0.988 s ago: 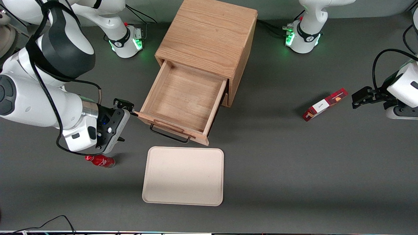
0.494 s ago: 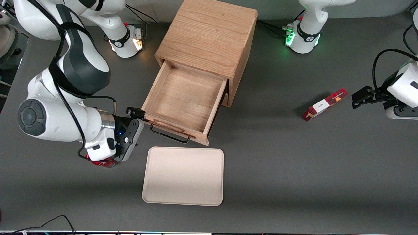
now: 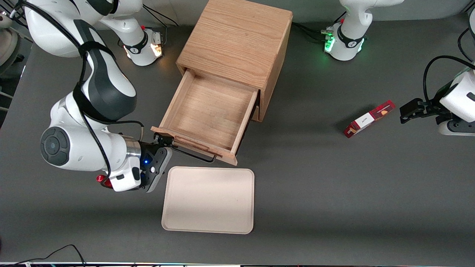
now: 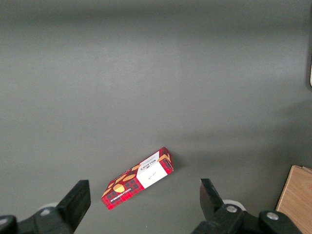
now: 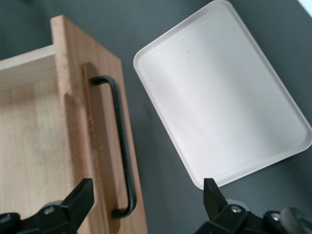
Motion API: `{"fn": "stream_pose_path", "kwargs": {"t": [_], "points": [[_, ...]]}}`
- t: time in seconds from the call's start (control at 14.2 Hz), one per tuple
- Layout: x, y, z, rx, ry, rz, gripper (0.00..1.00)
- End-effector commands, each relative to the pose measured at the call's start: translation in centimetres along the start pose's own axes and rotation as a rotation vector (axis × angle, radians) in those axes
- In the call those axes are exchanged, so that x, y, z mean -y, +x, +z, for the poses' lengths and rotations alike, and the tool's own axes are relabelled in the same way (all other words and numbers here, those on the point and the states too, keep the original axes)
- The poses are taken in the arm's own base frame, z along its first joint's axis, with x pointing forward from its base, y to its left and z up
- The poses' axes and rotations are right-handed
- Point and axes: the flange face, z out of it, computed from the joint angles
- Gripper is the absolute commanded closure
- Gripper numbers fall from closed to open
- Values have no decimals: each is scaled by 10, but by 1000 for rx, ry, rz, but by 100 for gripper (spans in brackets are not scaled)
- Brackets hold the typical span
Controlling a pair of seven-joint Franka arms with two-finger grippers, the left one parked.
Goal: Close top drawer
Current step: 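Position the right gripper against the drawer front beside the handle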
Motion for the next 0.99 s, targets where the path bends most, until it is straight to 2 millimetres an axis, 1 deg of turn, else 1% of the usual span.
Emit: {"fn": "stream_pose_path", "kwargs": {"t": [0.0,0.21,0.35,0.64,0.92], "points": [[-2,19,11,-53,-6,52,0],[-11,21,38,-39,14,77,0],[-11,22,47,-27,24,75,0],[-5,23,55,-5,42,70,0],[-2,17,62,44,75,69,0]]}}
